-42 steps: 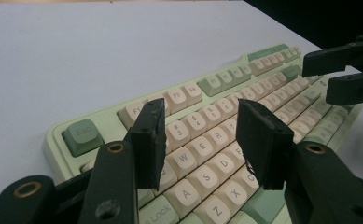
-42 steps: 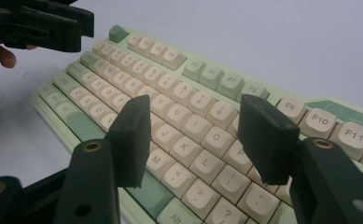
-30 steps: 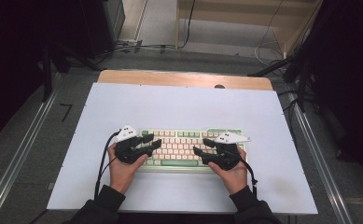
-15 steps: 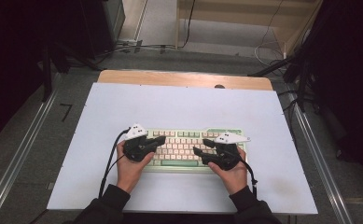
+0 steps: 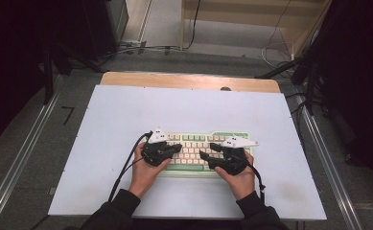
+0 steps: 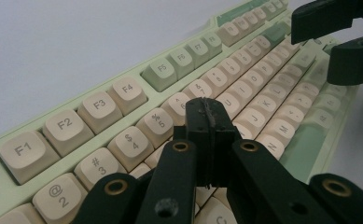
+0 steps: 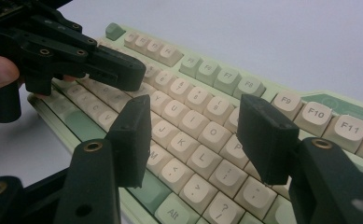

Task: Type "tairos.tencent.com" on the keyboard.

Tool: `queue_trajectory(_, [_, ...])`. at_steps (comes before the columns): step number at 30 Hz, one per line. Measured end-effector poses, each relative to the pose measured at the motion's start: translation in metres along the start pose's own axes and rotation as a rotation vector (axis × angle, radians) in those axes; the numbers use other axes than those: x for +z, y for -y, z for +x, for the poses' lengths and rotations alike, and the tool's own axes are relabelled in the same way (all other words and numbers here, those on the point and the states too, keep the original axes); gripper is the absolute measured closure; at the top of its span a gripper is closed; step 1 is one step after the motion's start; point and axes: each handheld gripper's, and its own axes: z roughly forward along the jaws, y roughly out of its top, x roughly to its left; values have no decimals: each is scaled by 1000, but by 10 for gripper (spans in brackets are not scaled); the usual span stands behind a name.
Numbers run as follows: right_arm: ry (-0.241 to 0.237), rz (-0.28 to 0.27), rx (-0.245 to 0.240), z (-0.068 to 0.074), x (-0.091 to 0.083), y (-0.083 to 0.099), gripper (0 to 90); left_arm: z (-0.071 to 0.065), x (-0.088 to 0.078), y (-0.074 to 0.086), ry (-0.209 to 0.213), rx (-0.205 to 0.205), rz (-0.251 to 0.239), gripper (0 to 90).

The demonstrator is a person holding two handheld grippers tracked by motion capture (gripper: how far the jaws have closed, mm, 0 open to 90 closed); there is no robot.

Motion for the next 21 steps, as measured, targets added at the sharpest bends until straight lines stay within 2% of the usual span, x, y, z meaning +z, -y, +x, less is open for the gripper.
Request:
queue_trajectory(11, [7,-2,10,-2,-2,1,432,2,5,-2,-6,-3,14,900])
queue_trajectory(21, [6,-2,9,-2,-3,1,432,1,6,-2,-17,13,41,900])
